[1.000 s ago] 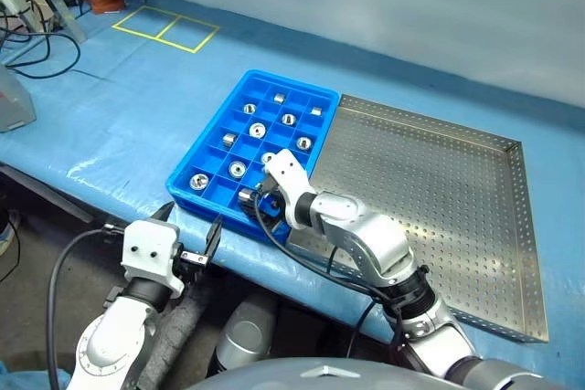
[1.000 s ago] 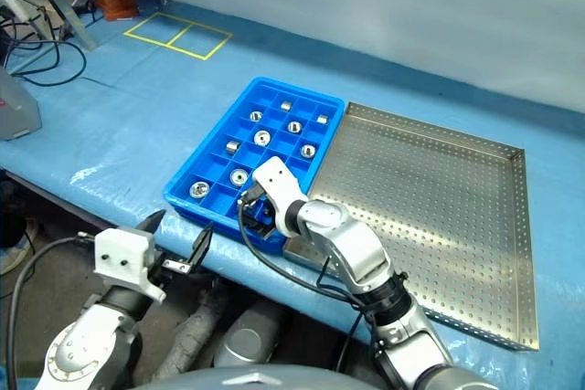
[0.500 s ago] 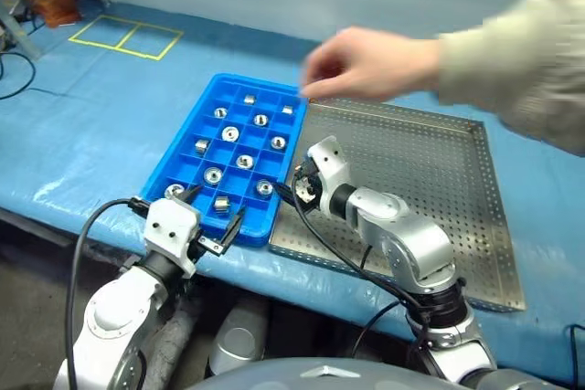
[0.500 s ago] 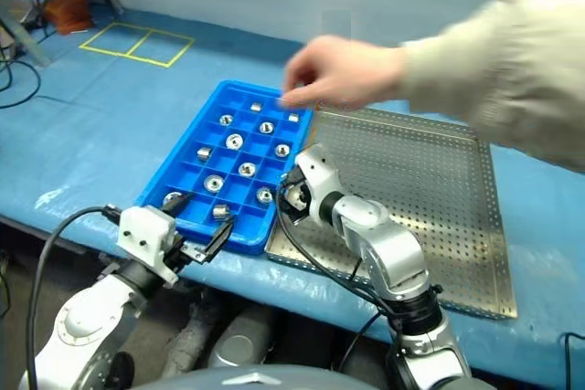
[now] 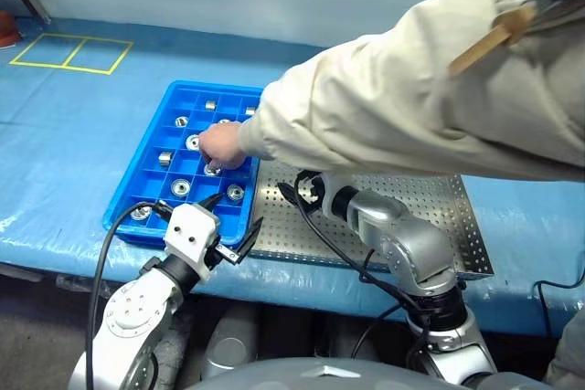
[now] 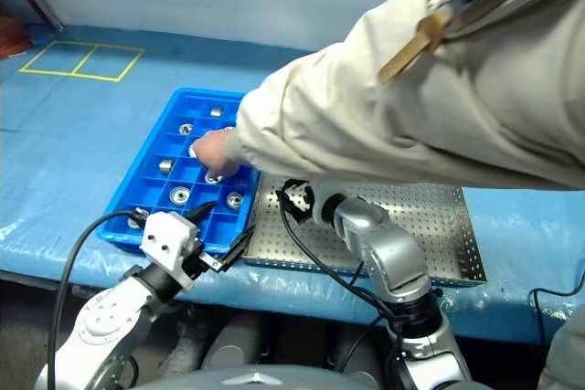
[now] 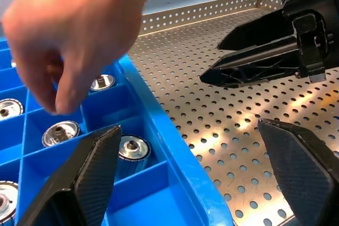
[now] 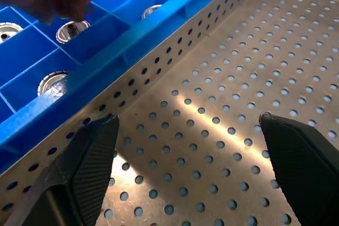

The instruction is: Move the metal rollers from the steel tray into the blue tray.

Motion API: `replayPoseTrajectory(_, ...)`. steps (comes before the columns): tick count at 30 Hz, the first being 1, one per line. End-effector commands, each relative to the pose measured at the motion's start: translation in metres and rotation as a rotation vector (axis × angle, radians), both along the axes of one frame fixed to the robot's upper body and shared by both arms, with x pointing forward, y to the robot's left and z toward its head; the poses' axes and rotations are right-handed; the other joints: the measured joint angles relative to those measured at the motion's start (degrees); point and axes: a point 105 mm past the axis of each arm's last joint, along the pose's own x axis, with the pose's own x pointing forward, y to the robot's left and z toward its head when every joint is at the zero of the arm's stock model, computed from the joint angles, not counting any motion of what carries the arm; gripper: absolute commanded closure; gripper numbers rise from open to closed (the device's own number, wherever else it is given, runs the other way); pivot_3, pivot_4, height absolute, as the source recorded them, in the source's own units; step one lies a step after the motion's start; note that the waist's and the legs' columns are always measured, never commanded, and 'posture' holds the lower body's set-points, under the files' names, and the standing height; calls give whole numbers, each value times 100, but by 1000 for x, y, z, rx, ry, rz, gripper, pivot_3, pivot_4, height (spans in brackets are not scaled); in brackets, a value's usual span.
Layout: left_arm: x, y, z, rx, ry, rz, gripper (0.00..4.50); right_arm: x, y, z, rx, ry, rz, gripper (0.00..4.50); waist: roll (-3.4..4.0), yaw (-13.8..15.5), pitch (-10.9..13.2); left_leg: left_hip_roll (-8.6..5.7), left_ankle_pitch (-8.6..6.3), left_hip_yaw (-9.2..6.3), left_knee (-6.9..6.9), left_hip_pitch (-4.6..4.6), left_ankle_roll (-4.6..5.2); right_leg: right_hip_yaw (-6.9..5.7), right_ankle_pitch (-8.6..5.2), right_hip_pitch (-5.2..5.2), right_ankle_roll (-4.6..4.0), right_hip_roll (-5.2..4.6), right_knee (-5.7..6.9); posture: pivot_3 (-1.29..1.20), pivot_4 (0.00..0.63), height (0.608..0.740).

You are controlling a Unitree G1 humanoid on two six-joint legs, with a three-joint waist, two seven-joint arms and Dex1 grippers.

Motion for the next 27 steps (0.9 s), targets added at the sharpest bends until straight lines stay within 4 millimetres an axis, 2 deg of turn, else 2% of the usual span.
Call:
replayPoseTrajectory(1, -1, 0, 4, 4, -24, -5, 0, 1, 1, 16, 21, -62, -1, 47, 0, -29, 0, 0, 0, 0, 0, 1, 0, 1, 0, 1, 0, 0, 0, 313, 150, 740)
replayPoseTrajectory(27, 0, 0, 1, 10, -24, -11, 0, -1, 2, 16, 27, -62, -9, 47, 0, -152, 0, 1, 4, 0, 0, 9, -3, 7, 1, 6, 2, 1, 3, 302, 150, 740)
